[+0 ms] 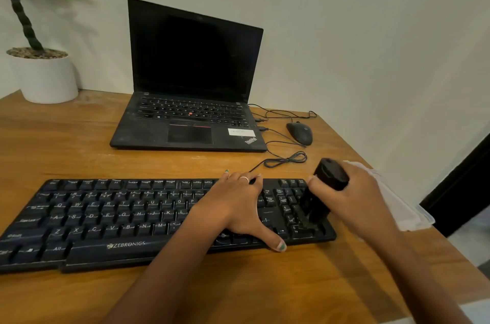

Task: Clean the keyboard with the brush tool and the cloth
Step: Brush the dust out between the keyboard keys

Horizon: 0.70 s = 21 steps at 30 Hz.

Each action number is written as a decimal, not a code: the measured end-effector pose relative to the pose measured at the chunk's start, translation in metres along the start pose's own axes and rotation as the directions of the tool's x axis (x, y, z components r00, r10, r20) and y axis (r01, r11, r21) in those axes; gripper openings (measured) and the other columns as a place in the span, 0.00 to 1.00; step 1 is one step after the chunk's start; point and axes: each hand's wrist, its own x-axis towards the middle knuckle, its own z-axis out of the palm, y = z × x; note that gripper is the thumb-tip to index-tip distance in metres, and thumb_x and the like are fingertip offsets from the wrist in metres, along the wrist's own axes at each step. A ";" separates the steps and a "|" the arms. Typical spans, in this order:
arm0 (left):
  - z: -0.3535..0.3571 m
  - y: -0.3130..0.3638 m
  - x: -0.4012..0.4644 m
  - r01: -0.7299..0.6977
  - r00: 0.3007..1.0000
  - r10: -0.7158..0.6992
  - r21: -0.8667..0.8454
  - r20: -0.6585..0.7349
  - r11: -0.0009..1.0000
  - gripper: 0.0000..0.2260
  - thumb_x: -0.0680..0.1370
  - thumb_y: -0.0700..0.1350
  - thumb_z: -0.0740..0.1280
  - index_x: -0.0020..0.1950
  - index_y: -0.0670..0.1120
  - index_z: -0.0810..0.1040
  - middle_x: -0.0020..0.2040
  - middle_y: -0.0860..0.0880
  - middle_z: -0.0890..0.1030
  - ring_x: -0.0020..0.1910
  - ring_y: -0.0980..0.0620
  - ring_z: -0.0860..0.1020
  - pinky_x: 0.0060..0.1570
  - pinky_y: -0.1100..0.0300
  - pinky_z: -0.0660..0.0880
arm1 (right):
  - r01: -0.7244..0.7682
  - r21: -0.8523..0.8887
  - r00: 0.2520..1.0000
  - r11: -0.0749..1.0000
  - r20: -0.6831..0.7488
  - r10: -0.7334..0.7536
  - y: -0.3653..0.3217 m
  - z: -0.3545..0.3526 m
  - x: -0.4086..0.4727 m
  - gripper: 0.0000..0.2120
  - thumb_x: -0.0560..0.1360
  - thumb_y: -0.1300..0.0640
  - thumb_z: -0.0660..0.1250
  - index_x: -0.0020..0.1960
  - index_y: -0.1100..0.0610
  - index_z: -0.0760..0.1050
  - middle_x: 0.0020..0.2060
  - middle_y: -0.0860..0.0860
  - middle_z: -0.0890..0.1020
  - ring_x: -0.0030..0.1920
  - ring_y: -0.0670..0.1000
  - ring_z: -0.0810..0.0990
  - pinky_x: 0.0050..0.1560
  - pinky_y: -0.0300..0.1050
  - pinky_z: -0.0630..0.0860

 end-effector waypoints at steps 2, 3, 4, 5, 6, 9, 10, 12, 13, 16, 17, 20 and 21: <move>0.000 0.000 0.000 0.000 1.000 0.000 0.003 0.000 1.000 0.57 0.65 0.74 0.67 0.80 0.45 0.43 0.80 0.48 0.46 0.78 0.46 0.45 0.75 0.49 0.42 | 0.001 0.029 1.000 1.000 -0.024 0.000 0.000 0.008 -0.009 0.07 0.71 0.53 0.69 0.37 0.54 0.74 0.31 0.49 0.77 0.35 0.46 0.76 0.31 0.35 0.71; 0.000 0.000 0.000 0.000 1.000 0.000 0.001 0.000 1.000 0.57 0.65 0.74 0.67 0.80 0.45 0.43 0.80 0.48 0.45 0.78 0.46 0.45 0.75 0.49 0.42 | -0.005 0.021 1.000 1.000 0.017 0.005 0.000 0.006 -0.009 0.07 0.71 0.53 0.69 0.37 0.54 0.74 0.31 0.49 0.77 0.35 0.46 0.77 0.31 0.36 0.71; 0.000 0.000 0.001 0.000 1.000 0.000 0.000 0.000 1.000 0.57 0.65 0.73 0.67 0.80 0.45 0.43 0.80 0.48 0.45 0.78 0.46 0.45 0.75 0.49 0.42 | -0.011 0.004 0.997 1.000 0.076 0.010 -0.001 -0.001 -0.008 0.07 0.71 0.53 0.69 0.37 0.55 0.74 0.32 0.49 0.77 0.35 0.47 0.77 0.32 0.37 0.71; 0.001 -0.001 0.001 0.001 1.000 -0.001 -0.002 -0.001 1.000 0.57 0.65 0.73 0.67 0.80 0.45 0.43 0.80 0.48 0.45 0.78 0.46 0.45 0.75 0.49 0.42 | -0.017 -0.004 0.993 1.000 0.119 0.018 -0.001 -0.007 -0.005 0.07 0.70 0.53 0.69 0.37 0.56 0.74 0.32 0.50 0.78 0.36 0.48 0.77 0.32 0.39 0.73; 0.001 -0.001 0.001 0.001 1.000 -0.001 -0.002 -0.001 1.000 0.57 0.65 0.73 0.67 0.80 0.45 0.43 0.80 0.48 0.45 0.78 0.46 0.45 0.75 0.49 0.42 | -0.025 0.003 0.993 1.000 0.118 0.024 -0.001 -0.012 -0.002 0.07 0.70 0.54 0.69 0.38 0.57 0.75 0.33 0.51 0.78 0.37 0.49 0.77 0.34 0.41 0.74; 0.002 -0.002 0.002 -0.002 1.000 0.002 -0.004 -0.004 1.000 0.57 0.64 0.74 0.67 0.80 0.45 0.43 0.80 0.48 0.45 0.78 0.47 0.45 0.75 0.49 0.41 | 0.005 0.037 0.999 0.999 -0.052 -0.003 0.001 -0.007 -0.007 0.06 0.70 0.55 0.70 0.39 0.57 0.76 0.33 0.51 0.78 0.37 0.48 0.77 0.36 0.41 0.74; 0.002 -0.002 0.002 -0.003 1.000 0.003 -0.005 -0.003 1.000 0.57 0.64 0.74 0.67 0.80 0.45 0.43 0.80 0.48 0.45 0.78 0.47 0.45 0.75 0.48 0.41 | -0.006 0.062 0.998 0.998 -0.067 0.010 0.001 -0.002 -0.011 0.05 0.71 0.55 0.70 0.39 0.56 0.76 0.34 0.51 0.78 0.38 0.48 0.78 0.36 0.39 0.74; 0.002 -0.002 0.002 -0.003 1.000 0.003 -0.004 -0.002 1.000 0.57 0.64 0.74 0.67 0.80 0.45 0.44 0.80 0.48 0.45 0.78 0.47 0.45 0.75 0.49 0.41 | -0.079 0.099 0.997 0.992 -0.001 0.079 0.004 0.001 -0.016 0.05 0.71 0.55 0.69 0.40 0.55 0.76 0.35 0.51 0.80 0.39 0.48 0.79 0.35 0.39 0.76; 0.002 -0.002 0.002 -0.003 1.000 0.003 -0.003 -0.001 1.000 0.57 0.64 0.74 0.67 0.80 0.45 0.44 0.80 0.48 0.45 0.78 0.47 0.45 0.75 0.49 0.41 | -0.097 0.079 0.994 0.992 0.059 0.093 0.006 -0.004 -0.015 0.05 0.71 0.55 0.69 0.40 0.55 0.76 0.35 0.52 0.80 0.38 0.49 0.79 0.34 0.39 0.76; 0.001 -0.001 0.001 0.000 1.000 0.000 -0.003 0.003 1.000 0.57 0.64 0.74 0.67 0.80 0.45 0.44 0.80 0.48 0.46 0.78 0.46 0.45 0.75 0.49 0.42 | -0.094 0.094 0.995 0.991 0.051 0.089 0.011 -0.021 -0.008 0.04 0.71 0.55 0.70 0.42 0.55 0.76 0.33 0.52 0.80 0.32 0.48 0.79 0.27 0.36 0.73; 0.001 -0.001 0.001 0.001 1.000 -0.001 -0.005 0.003 1.000 0.57 0.64 0.74 0.67 0.80 0.45 0.44 0.80 0.48 0.46 0.78 0.47 0.45 0.75 0.49 0.42 | -0.080 0.122 0.996 0.989 -0.033 0.084 0.013 -0.019 -0.010 0.04 0.71 0.55 0.70 0.41 0.54 0.76 0.34 0.51 0.80 0.33 0.48 0.79 0.28 0.37 0.74; 0.001 -0.001 0.001 0.001 1.000 -0.001 0.001 0.005 1.000 0.57 0.64 0.74 0.67 0.80 0.45 0.44 0.80 0.48 0.45 0.78 0.46 0.45 0.75 0.48 0.42 | -0.134 0.269 0.983 0.954 -0.086 0.163 0.013 -0.002 -0.020 0.04 0.72 0.57 0.70 0.40 0.54 0.76 0.33 0.51 0.80 0.31 0.44 0.79 0.26 0.36 0.73; 0.001 -0.001 0.001 0.000 1.000 0.000 0.005 0.007 1.000 0.57 0.64 0.74 0.67 0.80 0.45 0.43 0.80 0.48 0.45 0.78 0.46 0.45 0.75 0.48 0.42 | -0.167 0.274 0.982 0.947 -0.041 0.186 0.015 0.001 -0.022 0.04 0.72 0.57 0.69 0.40 0.56 0.76 0.32 0.51 0.80 0.29 0.43 0.79 0.24 0.35 0.72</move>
